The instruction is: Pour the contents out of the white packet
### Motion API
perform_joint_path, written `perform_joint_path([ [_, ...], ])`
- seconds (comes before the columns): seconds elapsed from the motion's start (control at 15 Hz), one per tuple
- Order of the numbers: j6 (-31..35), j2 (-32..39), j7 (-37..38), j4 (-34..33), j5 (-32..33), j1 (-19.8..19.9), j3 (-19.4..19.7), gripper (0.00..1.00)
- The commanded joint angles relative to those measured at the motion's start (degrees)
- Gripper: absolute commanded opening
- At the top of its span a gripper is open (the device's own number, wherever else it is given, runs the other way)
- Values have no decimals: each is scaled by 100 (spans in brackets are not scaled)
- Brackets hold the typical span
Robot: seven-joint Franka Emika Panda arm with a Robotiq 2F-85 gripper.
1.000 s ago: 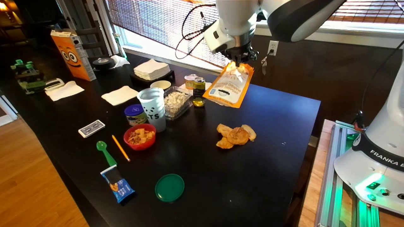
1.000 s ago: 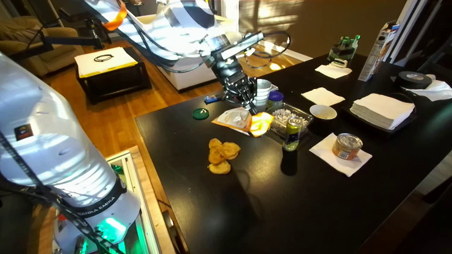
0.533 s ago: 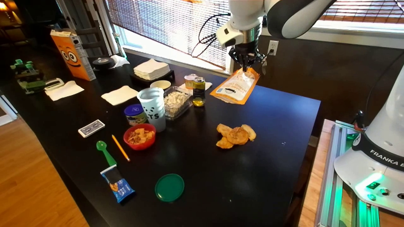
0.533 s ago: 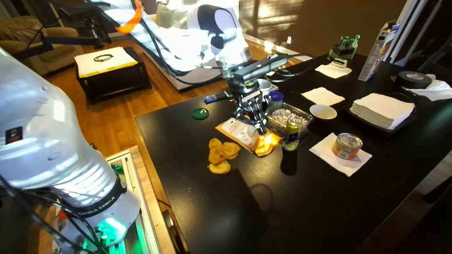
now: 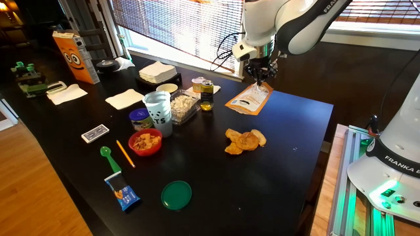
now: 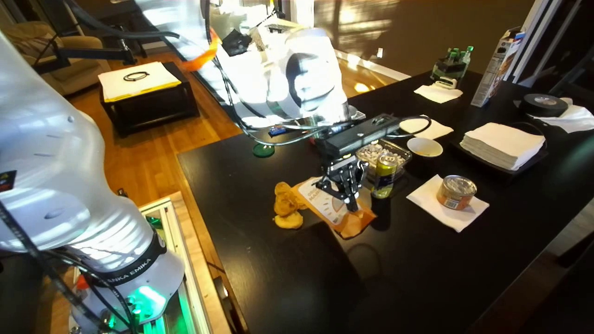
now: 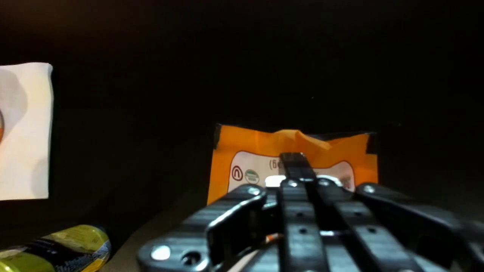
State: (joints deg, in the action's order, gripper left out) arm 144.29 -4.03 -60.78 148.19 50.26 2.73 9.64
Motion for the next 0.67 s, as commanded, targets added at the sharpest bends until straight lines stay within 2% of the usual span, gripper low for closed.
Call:
perform_joint_path([
  [0.0,292,460,22,-165,129,243,-26,11],
  [0.07,163,524,64,-209,101,262,-56,28],
  [0.4,-276,325,370,-229,60,224,-184,62],
  [0.6,-955,-15,414,-171,-249,71,-415,82],
])
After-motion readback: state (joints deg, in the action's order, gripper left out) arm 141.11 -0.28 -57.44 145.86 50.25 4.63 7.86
